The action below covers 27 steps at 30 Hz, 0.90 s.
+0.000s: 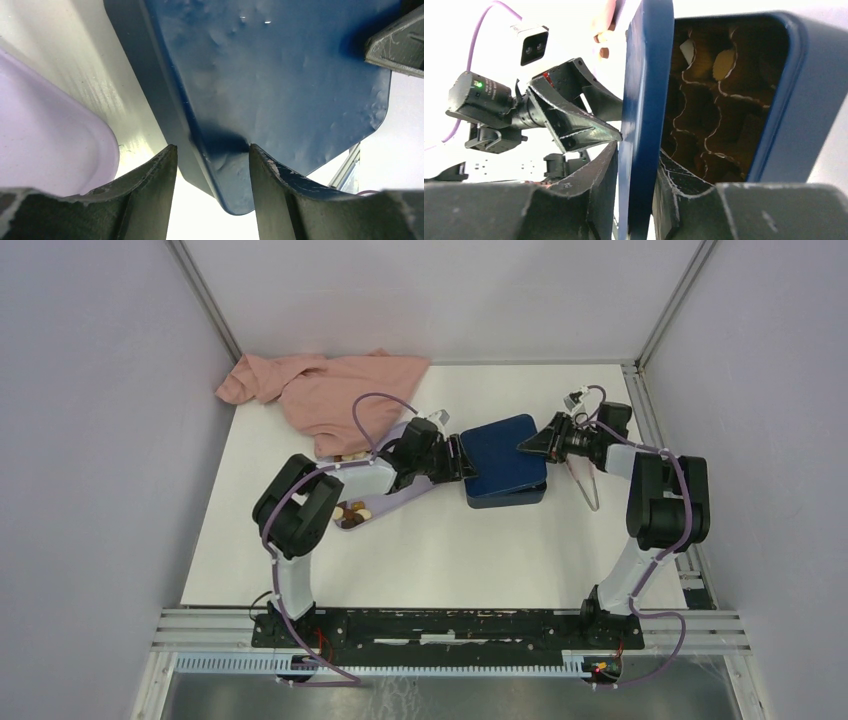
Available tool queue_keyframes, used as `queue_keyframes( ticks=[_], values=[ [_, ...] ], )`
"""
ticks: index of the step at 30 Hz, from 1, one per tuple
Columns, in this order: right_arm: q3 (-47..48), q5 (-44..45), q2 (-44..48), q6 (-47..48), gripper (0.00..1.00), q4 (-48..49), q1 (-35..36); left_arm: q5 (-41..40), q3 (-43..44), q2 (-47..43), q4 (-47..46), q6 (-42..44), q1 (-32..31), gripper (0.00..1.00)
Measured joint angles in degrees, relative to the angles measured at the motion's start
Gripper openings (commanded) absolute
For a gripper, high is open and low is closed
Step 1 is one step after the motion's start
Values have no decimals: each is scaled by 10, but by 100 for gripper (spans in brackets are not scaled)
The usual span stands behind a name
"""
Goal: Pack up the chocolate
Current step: Close the box lid on the packing box.
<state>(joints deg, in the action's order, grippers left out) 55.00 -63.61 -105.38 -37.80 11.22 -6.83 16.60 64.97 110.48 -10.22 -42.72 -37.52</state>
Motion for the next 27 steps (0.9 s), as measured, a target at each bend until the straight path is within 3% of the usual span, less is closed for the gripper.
queue_keyframes(
  ticks=[4, 7, 19, 23, 27],
  values=[
    [33, 12, 0, 57, 39, -54, -3, 0, 12, 6, 7, 0, -3, 60],
    [59, 27, 0, 109, 48, -110, -4, 0, 19, 7, 12, 0, -5, 60],
    [125, 141, 12, 350, 51, -296, -34, 0, 47, 25, 44, 25, -5, 60],
    [125, 193, 57, 429, 44, -315, -36, 0, 54, 28, 55, 27, -5, 60],
    [125, 257, 104, 488, 19, -310, -30, 0, 64, 33, 61, 32, -6, 60]
  ],
)
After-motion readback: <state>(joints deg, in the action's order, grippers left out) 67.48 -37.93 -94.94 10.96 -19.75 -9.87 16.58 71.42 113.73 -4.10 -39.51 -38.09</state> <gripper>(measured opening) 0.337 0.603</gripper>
